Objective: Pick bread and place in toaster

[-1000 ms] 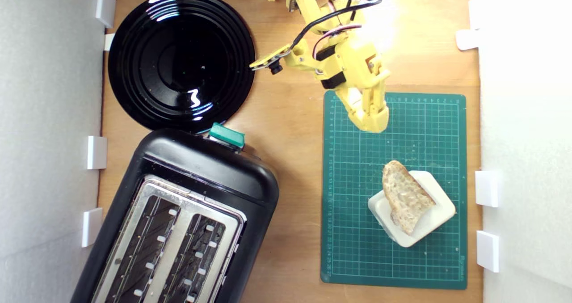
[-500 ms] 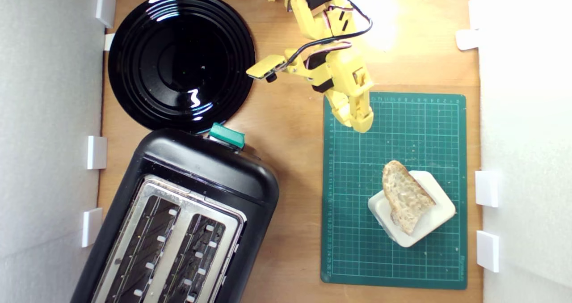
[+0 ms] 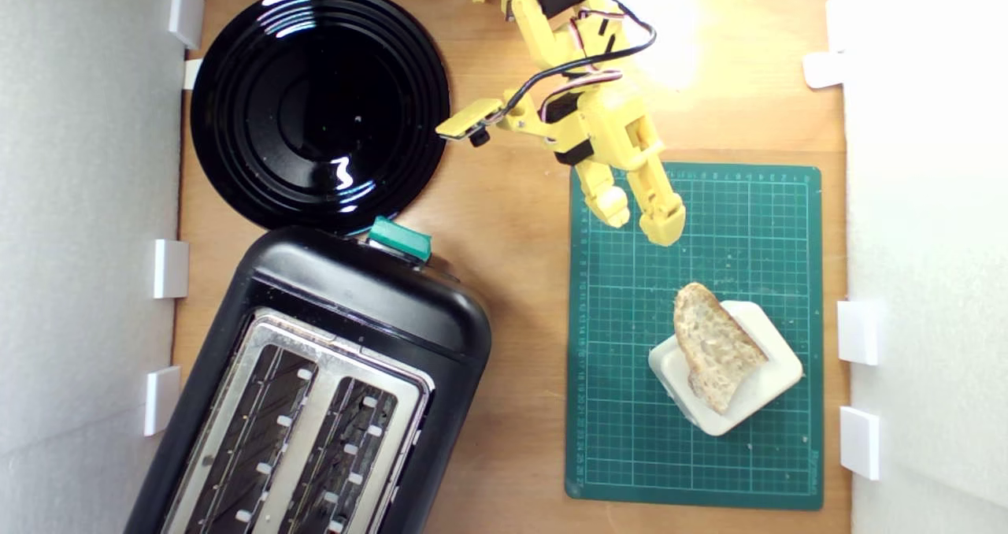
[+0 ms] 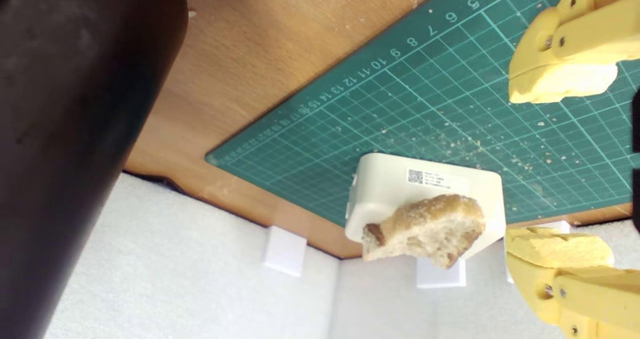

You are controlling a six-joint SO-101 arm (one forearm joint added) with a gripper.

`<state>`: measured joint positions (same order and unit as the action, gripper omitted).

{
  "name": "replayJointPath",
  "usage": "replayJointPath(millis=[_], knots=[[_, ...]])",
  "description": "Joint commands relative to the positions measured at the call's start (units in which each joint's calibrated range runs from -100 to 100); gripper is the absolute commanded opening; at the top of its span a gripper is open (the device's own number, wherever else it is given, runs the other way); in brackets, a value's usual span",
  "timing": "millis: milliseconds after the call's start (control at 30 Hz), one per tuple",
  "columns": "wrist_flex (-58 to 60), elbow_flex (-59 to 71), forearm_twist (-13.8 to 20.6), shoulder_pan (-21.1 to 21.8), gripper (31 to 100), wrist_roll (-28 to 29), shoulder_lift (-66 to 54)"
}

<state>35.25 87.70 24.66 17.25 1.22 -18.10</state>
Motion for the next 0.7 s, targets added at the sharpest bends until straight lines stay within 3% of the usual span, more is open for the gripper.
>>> replayJointPath(millis=[0, 533, 667], knots=[[1.9, -2.4, -0.4, -0.2, 88.1, 0.1, -0.4], [2.1, -3.0, -0.4, 0.2, 88.5, 0.2, -0.3], [2.1, -3.0, -0.4, 0.0, 92.3, 0.6, -0.3]])
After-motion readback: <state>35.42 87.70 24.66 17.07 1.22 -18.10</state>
